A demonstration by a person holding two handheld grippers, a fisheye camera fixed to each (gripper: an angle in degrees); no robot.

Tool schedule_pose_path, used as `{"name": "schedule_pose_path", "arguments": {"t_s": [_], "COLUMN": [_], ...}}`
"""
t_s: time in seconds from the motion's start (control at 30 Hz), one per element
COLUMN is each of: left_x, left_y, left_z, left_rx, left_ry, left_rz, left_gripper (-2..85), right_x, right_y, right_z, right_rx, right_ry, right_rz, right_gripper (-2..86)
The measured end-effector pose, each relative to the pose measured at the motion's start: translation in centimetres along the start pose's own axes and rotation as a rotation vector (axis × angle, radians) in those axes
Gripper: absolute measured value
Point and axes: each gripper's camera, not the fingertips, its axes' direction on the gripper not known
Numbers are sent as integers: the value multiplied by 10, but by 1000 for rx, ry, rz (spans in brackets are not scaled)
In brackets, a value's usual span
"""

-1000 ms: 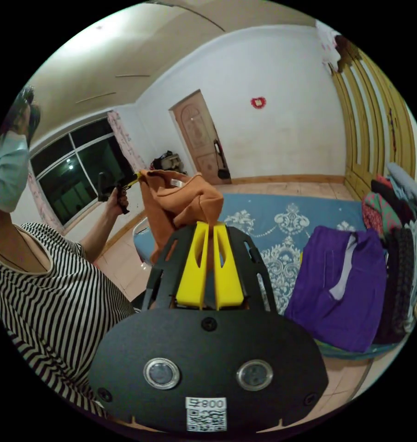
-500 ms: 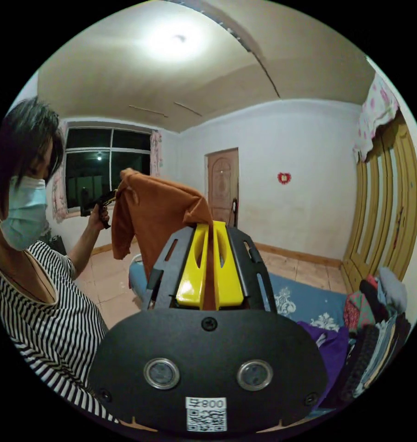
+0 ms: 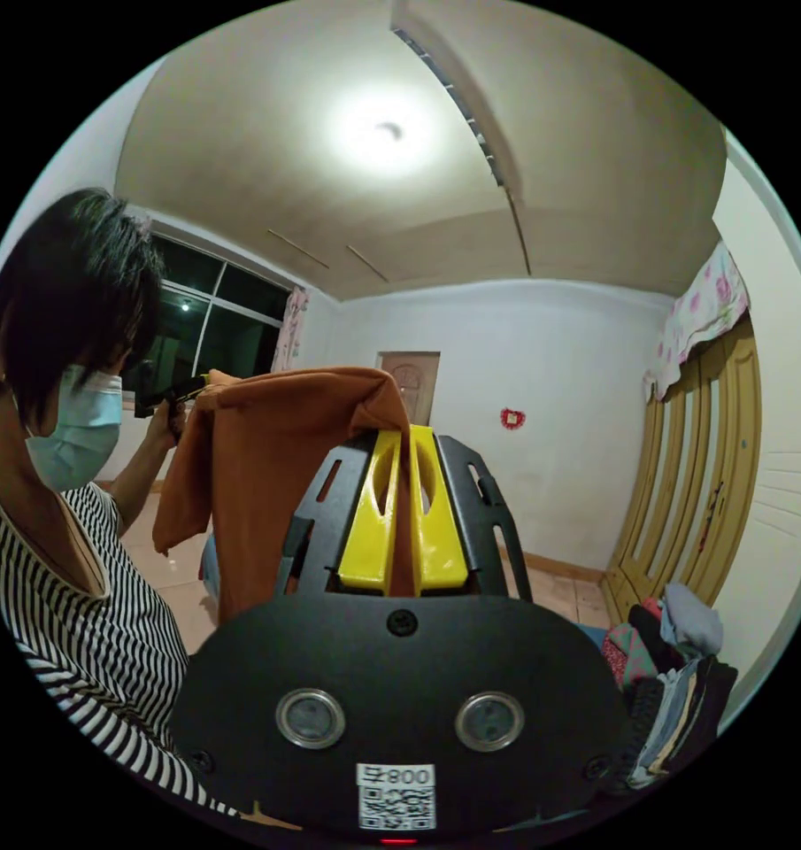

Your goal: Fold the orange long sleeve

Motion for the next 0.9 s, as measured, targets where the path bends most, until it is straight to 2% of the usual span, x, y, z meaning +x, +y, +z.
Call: {"name": "schedule_pose_path", "arguments": {"t_s": [0.47, 0.9], "left_x": [31, -29], "left_y": [-62, -84], "left_z": [-32, -11], "left_rx": [8, -32], "left_ry": [8, 5], "left_rz": [-3, -1], "left_gripper": [10, 11], "right_x": [-17, 30], "right_y": [-40, -64], "right_z": [1, 77], "right_rx": [33, 33], "right_ry": [15, 48], "right_rz": [-33, -41], "right_gripper": [12, 14]}}
